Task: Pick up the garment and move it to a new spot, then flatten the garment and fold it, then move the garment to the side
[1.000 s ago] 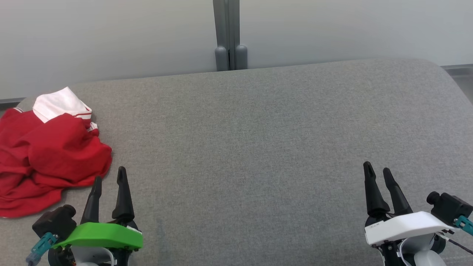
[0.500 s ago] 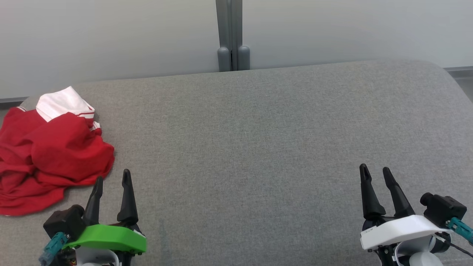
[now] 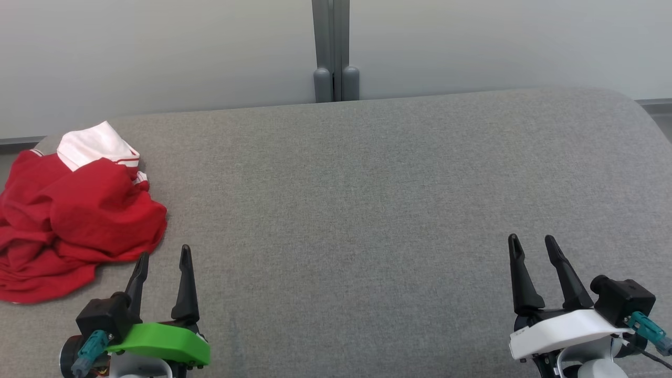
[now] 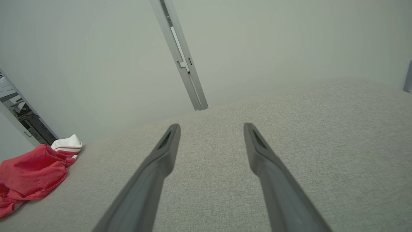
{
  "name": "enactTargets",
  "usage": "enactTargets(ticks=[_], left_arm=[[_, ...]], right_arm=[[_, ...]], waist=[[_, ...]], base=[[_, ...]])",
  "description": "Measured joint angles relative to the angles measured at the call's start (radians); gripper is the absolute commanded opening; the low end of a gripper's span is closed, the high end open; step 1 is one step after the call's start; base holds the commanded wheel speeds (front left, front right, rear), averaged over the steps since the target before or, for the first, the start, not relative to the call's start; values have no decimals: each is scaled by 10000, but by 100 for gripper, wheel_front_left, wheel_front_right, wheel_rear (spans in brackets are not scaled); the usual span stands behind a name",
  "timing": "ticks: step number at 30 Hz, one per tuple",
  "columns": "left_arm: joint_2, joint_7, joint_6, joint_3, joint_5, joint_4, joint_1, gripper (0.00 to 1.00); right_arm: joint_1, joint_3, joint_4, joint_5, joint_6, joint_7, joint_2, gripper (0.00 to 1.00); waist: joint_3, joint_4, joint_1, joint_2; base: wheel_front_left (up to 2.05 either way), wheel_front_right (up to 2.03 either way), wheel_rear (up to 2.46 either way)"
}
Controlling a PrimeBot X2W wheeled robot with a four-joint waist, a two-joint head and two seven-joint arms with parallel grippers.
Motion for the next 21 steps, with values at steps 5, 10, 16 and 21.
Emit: enactTargets(ticks=[5, 10, 16, 21], left_arm=[[8, -13, 73, -75, 313, 54, 0, 100], [31, 4, 123, -102, 594, 48, 0, 100], [61, 109, 184, -117, 859, -31, 1, 100], [94, 222, 249, -90, 1058, -121, 7, 100]], right_arm=[[72, -25, 2, -441, 0, -117, -6, 100], [92, -23, 71, -807, 0, -171, -12, 100], [116, 0, 56, -1216, 0, -174, -15, 100], [150, 25, 36, -1524, 0, -167, -17, 100]], waist=[[-28, 44, 0, 0], [-46, 86, 0, 0], [-74, 120, 0, 0], [-94, 160, 0, 0]], base=[[0, 0, 0], [0, 0, 0], [0, 0, 0], [0, 0, 0]])
